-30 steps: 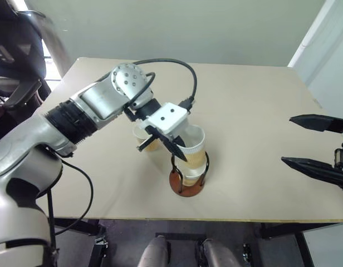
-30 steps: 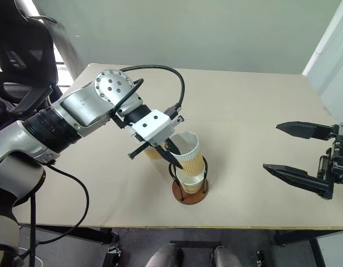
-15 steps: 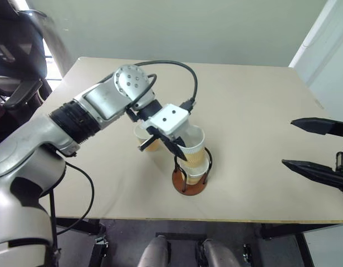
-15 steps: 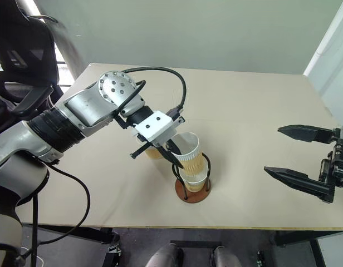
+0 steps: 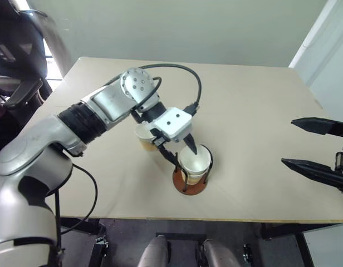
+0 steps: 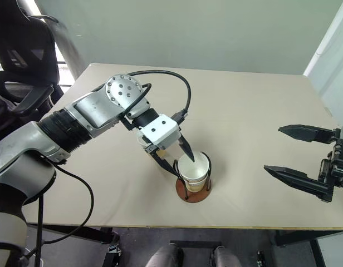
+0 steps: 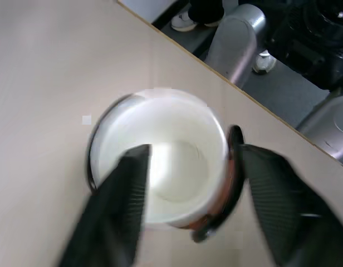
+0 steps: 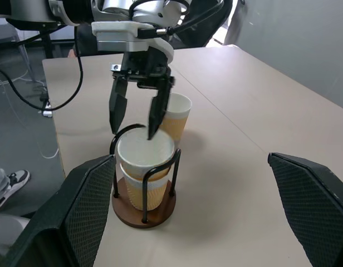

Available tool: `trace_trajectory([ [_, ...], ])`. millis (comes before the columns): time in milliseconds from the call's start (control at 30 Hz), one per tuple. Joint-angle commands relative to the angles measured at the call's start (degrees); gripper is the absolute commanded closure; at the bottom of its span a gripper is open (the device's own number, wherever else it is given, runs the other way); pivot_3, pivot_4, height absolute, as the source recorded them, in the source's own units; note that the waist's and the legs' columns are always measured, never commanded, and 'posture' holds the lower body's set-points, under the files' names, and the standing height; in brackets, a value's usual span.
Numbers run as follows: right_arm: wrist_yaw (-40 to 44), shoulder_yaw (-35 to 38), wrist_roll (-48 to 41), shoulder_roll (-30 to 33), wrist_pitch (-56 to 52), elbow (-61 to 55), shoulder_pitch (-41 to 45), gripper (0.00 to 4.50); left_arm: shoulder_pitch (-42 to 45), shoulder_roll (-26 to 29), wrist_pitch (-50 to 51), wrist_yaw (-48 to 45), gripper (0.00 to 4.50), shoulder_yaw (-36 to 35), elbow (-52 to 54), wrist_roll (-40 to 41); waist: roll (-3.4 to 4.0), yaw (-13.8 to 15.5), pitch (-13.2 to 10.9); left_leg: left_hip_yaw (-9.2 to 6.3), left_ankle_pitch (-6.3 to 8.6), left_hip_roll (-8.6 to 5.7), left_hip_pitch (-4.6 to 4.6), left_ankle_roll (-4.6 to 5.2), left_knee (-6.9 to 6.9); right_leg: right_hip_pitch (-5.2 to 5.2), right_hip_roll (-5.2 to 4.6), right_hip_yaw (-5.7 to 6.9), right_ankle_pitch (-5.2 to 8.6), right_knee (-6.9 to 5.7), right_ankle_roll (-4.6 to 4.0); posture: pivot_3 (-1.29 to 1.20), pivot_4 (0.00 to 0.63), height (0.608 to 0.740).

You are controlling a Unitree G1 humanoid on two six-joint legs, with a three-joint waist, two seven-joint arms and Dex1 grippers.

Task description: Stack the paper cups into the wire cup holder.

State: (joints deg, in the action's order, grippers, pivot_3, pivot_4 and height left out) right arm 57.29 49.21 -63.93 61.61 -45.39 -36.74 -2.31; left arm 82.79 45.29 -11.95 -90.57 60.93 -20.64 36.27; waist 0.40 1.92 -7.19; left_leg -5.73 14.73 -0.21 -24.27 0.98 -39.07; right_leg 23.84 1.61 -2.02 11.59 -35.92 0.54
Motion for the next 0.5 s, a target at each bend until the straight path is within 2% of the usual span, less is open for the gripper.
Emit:
trace_trajectory([
  [33,-0.2,0.8,0.3,0.4,1.2,-0.4,0.3,0.0,-0.1,-0.9,0.4,-1.9,0.49,-5.3,-1.0,0.3,0.0,0.0,0.0,0.0,0.0,0.0,0.0,0.0,0.0,0.0,0.0,0.0,0.0,0.0,0.01,0.0,0.15,0.74],
  [67,-0.1,0.5,0.5,0.5,1.3,-0.2,0.4,0.0,-0.2,-1.2,0.7,-1.9,0.15,-6.5,-1.5,0.0,0.0,0.0,0.0,0.0,0.0,0.0,0.0,0.0,0.0,0.0,0.0,0.0,0.0,0.0,0.01,0.0,0.15,0.74],
  [100,0.1,0.2,0.8,0.6,1.5,0.1,0.6,0.0,-0.3,-1.1,1.3,-1.9,0.02,-7.7,-1.9,-0.1,0.0,0.0,0.0,0.0,0.0,0.0,0.0,0.0,0.0,0.0,0.0,0.0,0.0,-0.01,0.01,0.0,0.15,0.74],
  [233,1.3,-0.4,1.5,0.9,1.9,1.1,0.8,0.0,-1.2,1.1,3.8,-1.9,0.02,-12.4,-3.8,-2.4,0.02,0.0,0.0,0.02,-0.01,0.0,0.01,0.0,0.01,0.01,0.0,0.0,0.0,-0.01,0.01,0.0,0.15,0.74],
  [333,5.1,1.0,3.7,1.7,1.7,1.9,-1.6,0.0,-2.0,5.3,4.6,-1.9,0.02,-15.8,-8.2,-6.2,0.07,-0.1,0.0,0.02,-0.01,0.0,0.02,-0.01,0.04,0.02,0.0,0.0,0.0,-0.01,0.01,0.0,0.15,0.74],
  [500,11.2,2.6,13.2,4.1,4.3,4.8,-7.2,0.0,-5.5,9.1,2.8,-1.9,0.02,-19.5,-18.0,-15.2,0.13,-0.1,0.1,0.02,0.01,0.02,0.04,0.02,0.08,0.06,0.0,-0.02,0.03,0.0,-0.04,0.0,0.15,0.74],
])
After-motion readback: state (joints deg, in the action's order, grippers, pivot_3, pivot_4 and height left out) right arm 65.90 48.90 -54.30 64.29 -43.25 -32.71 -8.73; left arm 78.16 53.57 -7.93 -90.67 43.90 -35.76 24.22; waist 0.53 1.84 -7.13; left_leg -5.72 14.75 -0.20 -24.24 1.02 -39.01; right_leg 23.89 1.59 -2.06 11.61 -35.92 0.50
